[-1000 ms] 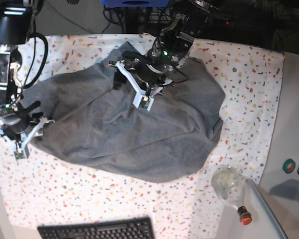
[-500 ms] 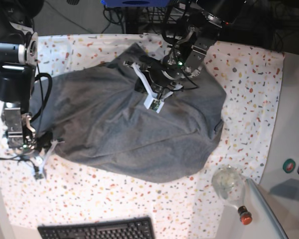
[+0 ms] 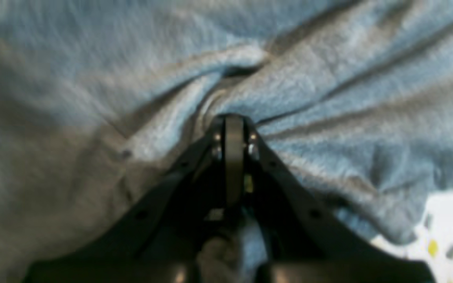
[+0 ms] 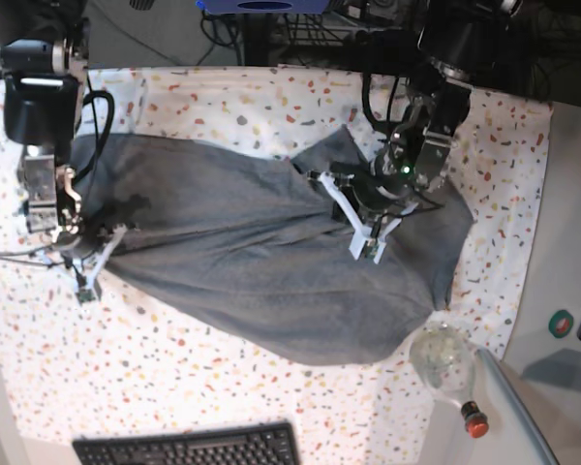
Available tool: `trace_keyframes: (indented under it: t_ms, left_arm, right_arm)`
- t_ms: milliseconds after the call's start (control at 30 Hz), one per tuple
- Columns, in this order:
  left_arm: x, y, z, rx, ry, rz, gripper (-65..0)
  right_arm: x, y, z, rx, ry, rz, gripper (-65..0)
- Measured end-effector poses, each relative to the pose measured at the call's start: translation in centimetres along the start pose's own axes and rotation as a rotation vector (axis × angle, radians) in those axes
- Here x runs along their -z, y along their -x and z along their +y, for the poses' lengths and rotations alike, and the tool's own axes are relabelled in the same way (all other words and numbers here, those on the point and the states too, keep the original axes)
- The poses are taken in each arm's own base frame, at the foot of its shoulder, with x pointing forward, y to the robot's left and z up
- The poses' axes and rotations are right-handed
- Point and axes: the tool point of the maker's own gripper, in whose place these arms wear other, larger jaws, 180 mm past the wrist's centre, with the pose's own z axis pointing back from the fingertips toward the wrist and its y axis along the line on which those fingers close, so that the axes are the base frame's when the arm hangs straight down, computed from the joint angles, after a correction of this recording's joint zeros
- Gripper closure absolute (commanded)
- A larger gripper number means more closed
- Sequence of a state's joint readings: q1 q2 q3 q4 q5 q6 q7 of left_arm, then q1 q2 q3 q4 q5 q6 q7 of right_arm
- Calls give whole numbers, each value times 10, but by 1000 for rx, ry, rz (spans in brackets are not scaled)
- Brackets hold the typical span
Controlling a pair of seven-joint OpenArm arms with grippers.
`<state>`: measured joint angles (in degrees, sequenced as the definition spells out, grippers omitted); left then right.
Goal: Layout the t-shirt on the table in an organized manner, then fold the t-shirt properly
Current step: 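Drag the shirt with both grippers to spread it across the cloth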
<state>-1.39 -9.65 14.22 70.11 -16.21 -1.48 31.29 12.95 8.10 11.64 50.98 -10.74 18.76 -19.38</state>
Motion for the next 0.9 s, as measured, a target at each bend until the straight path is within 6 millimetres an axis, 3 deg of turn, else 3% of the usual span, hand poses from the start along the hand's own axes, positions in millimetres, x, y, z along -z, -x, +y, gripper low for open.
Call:
trace_keyframes:
  t_ms: [133,300,400,467,533,567,633,733,800,900]
  left_arm:
    - [23,-30,-16,20,16,1,0]
    - [49,-62,-75,63,94,37,0]
    - [59,-83,-104,111,105,26,0]
    - [63,-95,-117,123,117,6,0]
    - [63,-106,-124,125,136,-10,0]
    - [63,-114,-122,124,131,-24,0]
    - [59,-127,-114,123,108,-58,0]
    - [47,-140,-97,86,115,-92,0]
    - [34,-138,-60,19,54,-77,0]
    - [0,-142,-3,-104,-27,-120,0]
  right_arm:
    - [-32,50,-32,88,81,53,0]
    - [-75,104,-60,88,195,159,0]
    - [-96,145,-37,77,212,239,0]
    - [-103,150,-10,79,194,228,0]
    - [-102,141,21,2,148,230,0]
    - [-97,126,44,-24,88,194,0]
    - [-92,97,97,-72,-46,123,0]
    - [-92,77,144,-95,-138,86,0]
    - [-90,67,158,-123,-170,113,0]
    - [-85,37,153,-158,-135,96,0]
